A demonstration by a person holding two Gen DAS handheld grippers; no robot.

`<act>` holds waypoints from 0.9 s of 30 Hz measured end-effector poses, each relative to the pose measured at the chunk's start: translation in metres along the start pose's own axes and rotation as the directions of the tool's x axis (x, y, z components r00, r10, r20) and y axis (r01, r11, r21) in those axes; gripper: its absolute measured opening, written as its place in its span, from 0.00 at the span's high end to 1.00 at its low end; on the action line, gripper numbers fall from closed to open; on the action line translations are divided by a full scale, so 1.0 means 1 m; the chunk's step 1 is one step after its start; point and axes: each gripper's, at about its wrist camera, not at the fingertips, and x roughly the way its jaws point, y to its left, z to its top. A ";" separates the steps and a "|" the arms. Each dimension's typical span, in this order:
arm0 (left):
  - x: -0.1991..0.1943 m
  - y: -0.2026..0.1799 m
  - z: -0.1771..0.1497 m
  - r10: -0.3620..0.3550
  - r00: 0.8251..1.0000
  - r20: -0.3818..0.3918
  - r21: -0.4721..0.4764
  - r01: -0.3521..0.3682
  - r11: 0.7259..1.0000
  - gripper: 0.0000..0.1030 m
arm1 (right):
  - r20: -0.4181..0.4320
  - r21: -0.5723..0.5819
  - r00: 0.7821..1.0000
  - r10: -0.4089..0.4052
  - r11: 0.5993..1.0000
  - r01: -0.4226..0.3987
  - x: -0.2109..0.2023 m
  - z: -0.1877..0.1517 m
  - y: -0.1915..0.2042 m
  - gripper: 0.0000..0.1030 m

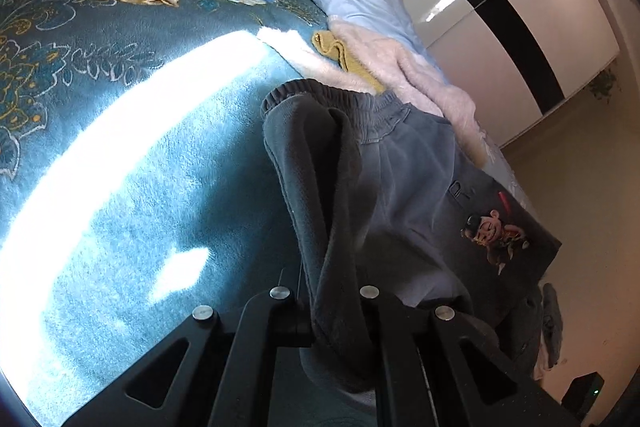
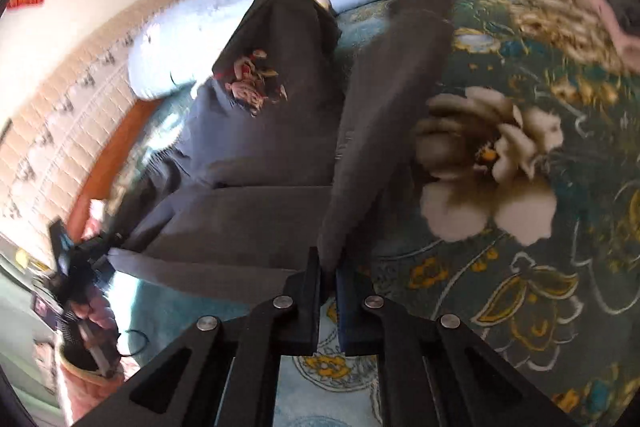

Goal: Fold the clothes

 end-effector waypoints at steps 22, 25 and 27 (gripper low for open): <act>0.007 0.024 0.037 -0.100 0.995 0.025 -0.130 0.103 0.986 0.42 | 0.249 0.615 0.963 0.107 0.750 -0.242 0.030 0.048 -0.133 0.36; 0.019 0.031 0.040 -0.116 0.993 -0.013 -0.194 0.111 0.975 0.43 | 0.257 0.637 0.963 0.081 0.735 -0.232 0.031 0.064 -0.136 0.74; 0.025 0.034 0.041 -0.071 0.997 -0.026 -0.213 0.064 0.975 0.47 | 0.226 0.619 0.973 0.043 0.765 -0.178 0.026 0.077 -0.135 0.92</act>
